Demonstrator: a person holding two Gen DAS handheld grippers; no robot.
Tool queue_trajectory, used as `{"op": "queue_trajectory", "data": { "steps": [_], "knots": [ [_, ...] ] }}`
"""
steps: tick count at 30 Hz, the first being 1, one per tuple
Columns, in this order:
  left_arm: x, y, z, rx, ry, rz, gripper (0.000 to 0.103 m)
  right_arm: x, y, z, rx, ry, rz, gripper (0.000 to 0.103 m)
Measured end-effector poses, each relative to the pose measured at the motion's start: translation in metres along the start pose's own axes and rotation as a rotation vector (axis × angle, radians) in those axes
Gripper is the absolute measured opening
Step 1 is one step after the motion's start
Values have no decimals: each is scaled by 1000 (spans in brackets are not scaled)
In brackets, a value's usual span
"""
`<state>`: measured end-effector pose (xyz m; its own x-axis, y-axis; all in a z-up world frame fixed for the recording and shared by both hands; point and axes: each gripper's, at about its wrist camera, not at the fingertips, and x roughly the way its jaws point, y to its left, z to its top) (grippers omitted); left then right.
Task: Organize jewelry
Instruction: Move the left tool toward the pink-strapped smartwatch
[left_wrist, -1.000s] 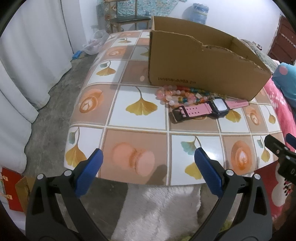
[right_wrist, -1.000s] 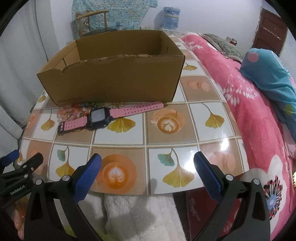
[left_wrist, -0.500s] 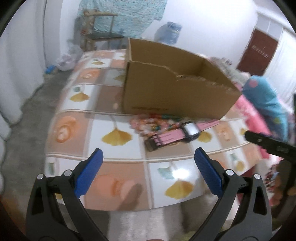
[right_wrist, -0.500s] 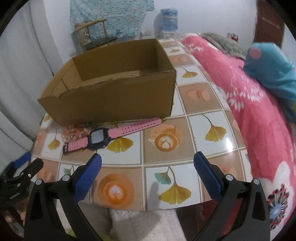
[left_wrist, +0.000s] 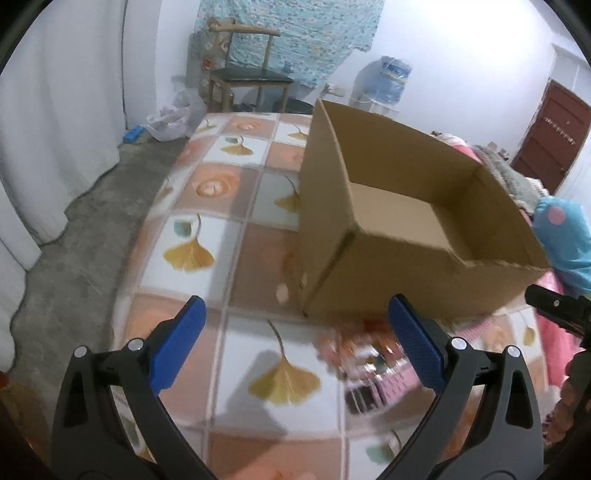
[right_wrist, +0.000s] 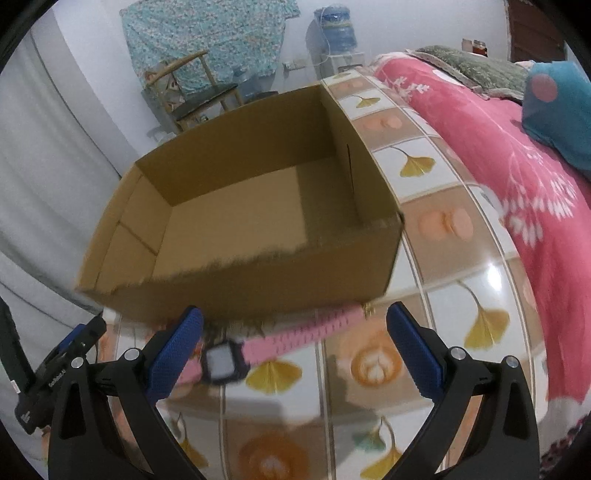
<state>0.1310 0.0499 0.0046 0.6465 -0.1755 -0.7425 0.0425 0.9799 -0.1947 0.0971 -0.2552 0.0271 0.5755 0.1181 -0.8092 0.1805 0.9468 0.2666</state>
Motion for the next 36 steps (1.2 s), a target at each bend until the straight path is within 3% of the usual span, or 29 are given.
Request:
{"op": "queue_trajectory", "data": {
  "steps": [11,14,17,22,27,36],
  "knots": [
    [21,1,23,5,14,35,96,23,-12,25,29,32,41,97],
    [11,-5,8,41,50,-13,96,16,-14,6,-22,77,31,97],
    [0,-15,-24,114,109,-40,96,17,-19,-28,-81,160,-35,97],
    [0,-30,-66,189,195,-69,96,32,-28,-57,-86,252,-105,97],
    [6,-32,-78,179,211,-92,96,40,-19,-58,-177,239,-198,97],
    [8,-27,-78,183,190,-70,96,38,-13,-64,-205,218,-183,97]
  ]
}}
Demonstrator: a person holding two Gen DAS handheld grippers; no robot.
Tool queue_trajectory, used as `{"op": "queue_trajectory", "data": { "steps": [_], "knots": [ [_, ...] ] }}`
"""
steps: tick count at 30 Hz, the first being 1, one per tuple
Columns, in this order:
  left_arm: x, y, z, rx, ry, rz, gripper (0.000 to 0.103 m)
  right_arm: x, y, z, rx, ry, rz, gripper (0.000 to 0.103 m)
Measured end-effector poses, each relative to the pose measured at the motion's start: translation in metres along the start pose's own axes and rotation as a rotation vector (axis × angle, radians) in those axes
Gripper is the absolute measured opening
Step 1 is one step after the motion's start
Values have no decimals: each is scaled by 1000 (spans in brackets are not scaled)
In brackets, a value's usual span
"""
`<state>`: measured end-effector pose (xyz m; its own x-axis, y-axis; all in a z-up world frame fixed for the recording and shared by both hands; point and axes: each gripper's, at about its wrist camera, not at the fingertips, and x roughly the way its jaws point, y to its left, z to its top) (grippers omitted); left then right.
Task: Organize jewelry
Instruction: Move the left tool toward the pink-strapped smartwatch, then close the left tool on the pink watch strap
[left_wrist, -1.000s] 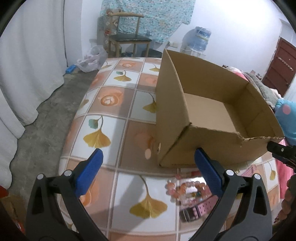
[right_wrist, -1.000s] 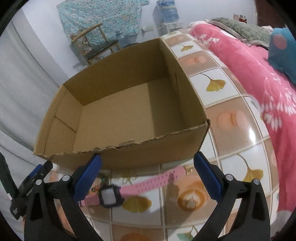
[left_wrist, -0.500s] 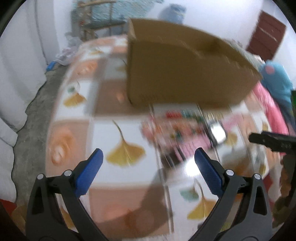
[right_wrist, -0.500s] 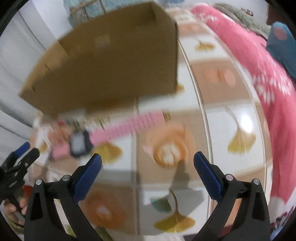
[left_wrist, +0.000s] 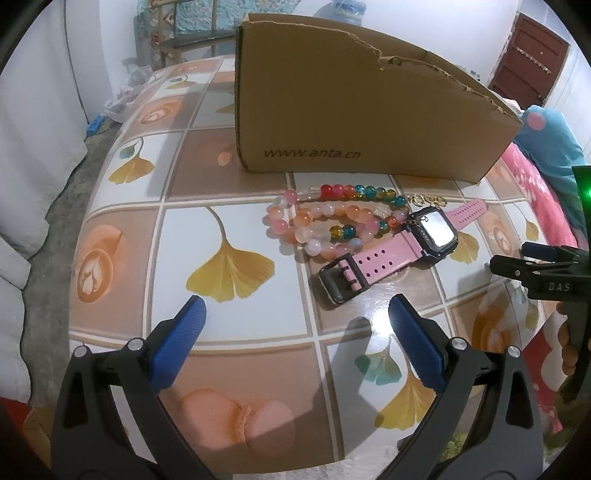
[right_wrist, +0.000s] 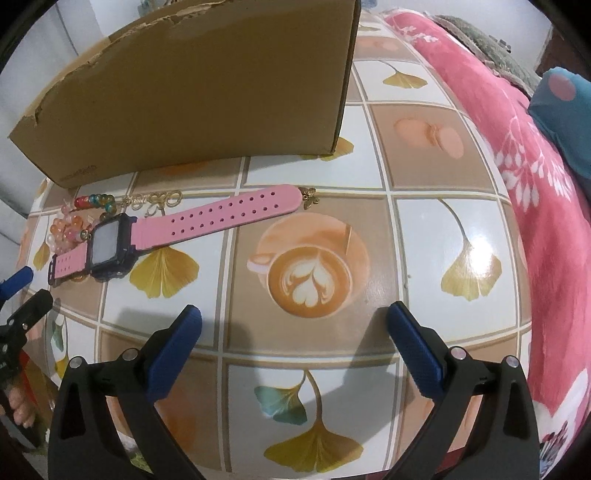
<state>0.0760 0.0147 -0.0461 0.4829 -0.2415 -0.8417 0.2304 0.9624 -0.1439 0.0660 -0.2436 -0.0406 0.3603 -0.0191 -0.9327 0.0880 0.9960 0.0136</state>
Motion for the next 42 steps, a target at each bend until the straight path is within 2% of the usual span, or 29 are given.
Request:
{"op": "queue_trajectory", "data": {
  "steps": [2,7,9,11,12,14,16,20,22,27,34,42],
  "knots": [
    [-2,1,1,-2,-7,-10,96,2,-6,0,-11,7,4,97],
    [-13,1,-1,-1,-45,-89,94,1,-13,1,0,22,8,97],
    [-19,-2,-2,14,-67,-113,88,-6,-15,4,37,-13,64,97],
    [-21,-6,-1,36,-77,-125,73,-16,-11,6,54,-50,122,97],
    [-20,-8,0,41,-74,-128,70,-18,-8,7,52,-63,133,97],
    [-17,-10,1,53,-62,-139,56,-23,0,9,37,-84,157,97],
    [-13,-12,2,64,-57,-143,51,-24,8,13,26,-90,181,97],
    [-5,-15,4,92,-33,-133,49,-23,13,19,25,-84,217,97],
    [-3,-18,3,108,-23,-119,47,-25,15,20,22,-67,191,97],
    [-1,-22,4,138,-26,-77,28,-27,10,12,45,-67,210,97],
    [-11,-29,0,176,-60,-68,26,-32,0,4,80,-78,244,97],
    [-51,-48,-8,253,-118,-153,25,-44,-3,0,109,-89,305,97]
  ]
}}
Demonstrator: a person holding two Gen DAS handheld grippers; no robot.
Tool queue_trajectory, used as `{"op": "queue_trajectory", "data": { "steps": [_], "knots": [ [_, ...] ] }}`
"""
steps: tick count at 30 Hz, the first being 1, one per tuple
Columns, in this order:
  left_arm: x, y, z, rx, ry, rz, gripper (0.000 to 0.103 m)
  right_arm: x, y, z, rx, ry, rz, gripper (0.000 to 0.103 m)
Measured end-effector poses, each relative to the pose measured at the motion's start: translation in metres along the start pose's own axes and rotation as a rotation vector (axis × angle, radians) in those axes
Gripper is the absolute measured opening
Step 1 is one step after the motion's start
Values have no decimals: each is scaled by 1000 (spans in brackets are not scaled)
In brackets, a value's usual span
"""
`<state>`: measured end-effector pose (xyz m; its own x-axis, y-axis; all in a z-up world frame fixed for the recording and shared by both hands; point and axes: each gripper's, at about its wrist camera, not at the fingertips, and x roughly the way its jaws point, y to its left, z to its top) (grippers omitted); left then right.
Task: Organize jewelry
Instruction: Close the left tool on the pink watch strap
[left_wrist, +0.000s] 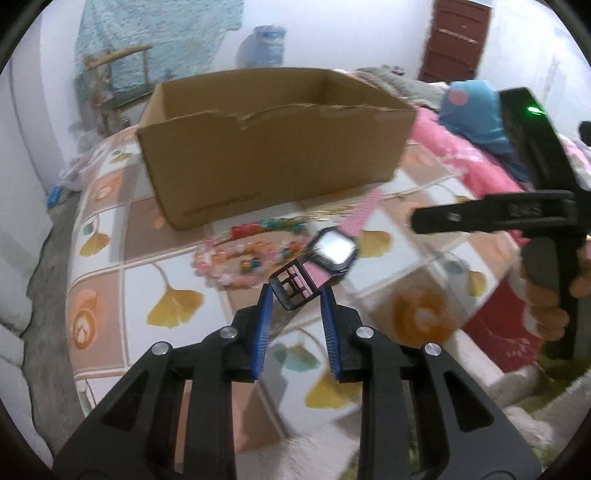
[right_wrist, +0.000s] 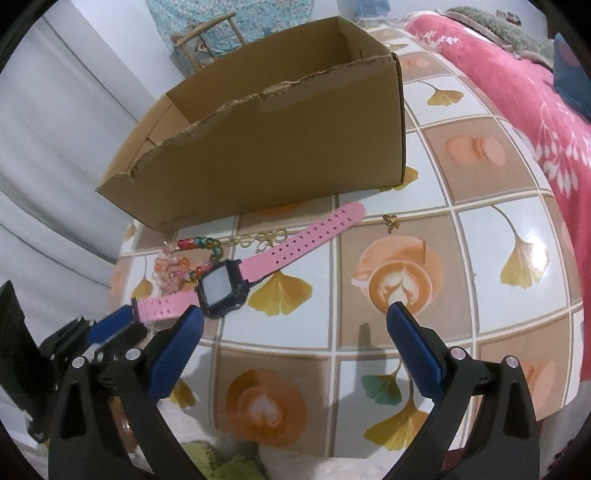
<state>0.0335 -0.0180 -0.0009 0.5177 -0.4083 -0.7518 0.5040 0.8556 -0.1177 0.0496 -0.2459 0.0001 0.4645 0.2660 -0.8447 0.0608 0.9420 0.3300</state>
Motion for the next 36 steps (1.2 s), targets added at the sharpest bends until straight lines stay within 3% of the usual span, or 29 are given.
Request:
{"op": "queue_trajectory", "data": {
  "steps": [7,15,18,22,31,36],
  "knots": [
    [-5,-21,-12,65,2,-39,25,0,9,-5,17,18,68,97],
    [16,-11,-32,52,148,-19,26,7,22,-14,19,46,87,92],
    [10,-7,-34,38,140,-18,46,6,23,-14,27,41,88,92],
    [4,-11,-29,63,87,-18,54,5,21,-14,40,36,89,92],
    [40,-32,-14,156,110,11,53,5,12,-13,61,37,103,92],
    [51,-33,-8,152,144,49,30,8,3,-12,84,37,114,92]
  ]
}}
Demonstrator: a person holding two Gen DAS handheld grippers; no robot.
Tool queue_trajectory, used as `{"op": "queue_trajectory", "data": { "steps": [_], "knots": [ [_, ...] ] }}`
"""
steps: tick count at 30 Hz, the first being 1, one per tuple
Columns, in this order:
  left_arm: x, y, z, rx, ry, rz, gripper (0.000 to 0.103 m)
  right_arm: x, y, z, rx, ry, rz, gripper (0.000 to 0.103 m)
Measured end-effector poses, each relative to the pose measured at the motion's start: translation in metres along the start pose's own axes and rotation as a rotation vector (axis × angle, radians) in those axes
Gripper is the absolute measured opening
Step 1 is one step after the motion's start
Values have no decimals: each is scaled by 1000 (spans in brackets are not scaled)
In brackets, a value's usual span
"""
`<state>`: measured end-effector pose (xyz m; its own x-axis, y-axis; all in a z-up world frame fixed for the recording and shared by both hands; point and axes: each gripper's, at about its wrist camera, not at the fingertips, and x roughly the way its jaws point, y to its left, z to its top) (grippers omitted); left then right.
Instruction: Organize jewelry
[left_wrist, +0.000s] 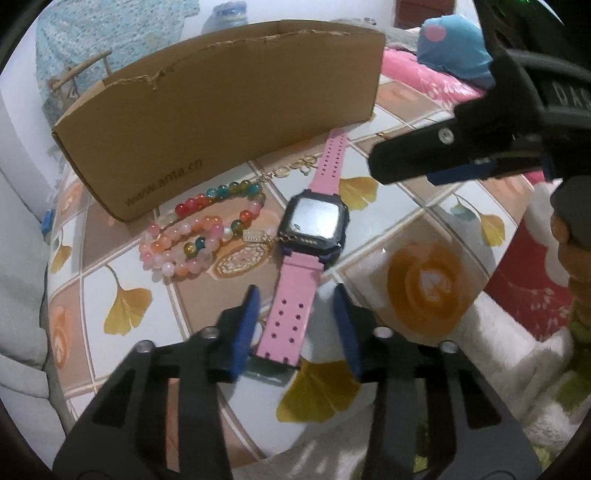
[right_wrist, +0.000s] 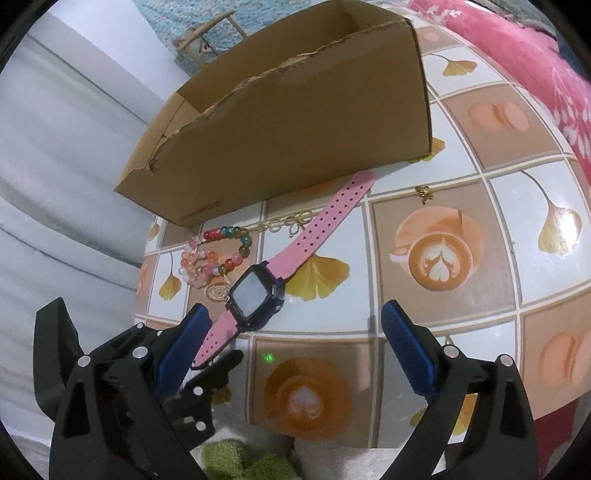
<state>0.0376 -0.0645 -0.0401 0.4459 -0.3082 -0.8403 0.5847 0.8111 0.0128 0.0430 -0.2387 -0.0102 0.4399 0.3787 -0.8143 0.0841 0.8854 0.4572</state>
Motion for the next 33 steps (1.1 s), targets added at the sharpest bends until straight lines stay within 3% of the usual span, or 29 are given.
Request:
{"op": "queue_trajectory", "data": {
  "steps": [1,7,11,14,17,22,27,33],
  "knots": [
    [0,0,1,1,2,-2,25,0,-2,1,4,0,2,92],
    [-1,-7,7,34,14,3,20,3,-16,5,44,2,26,92],
    [-11,3,20,-75,-11,-131,19,2,-26,7,89,1,79,92],
    [-21,18,30,-163,-43,-238,18,3,-35,8,144,5,171,92],
    [-23,33,39,-262,-55,-354,18,6,-44,7,239,24,335,92],
    [-22,46,38,-371,-48,-461,18,18,-54,3,370,68,505,92],
    [-27,50,37,-418,-64,-483,18,32,-57,-6,477,138,616,92],
    [-27,47,32,-409,-62,-509,18,38,-57,-11,532,152,648,88]
  ]
}}
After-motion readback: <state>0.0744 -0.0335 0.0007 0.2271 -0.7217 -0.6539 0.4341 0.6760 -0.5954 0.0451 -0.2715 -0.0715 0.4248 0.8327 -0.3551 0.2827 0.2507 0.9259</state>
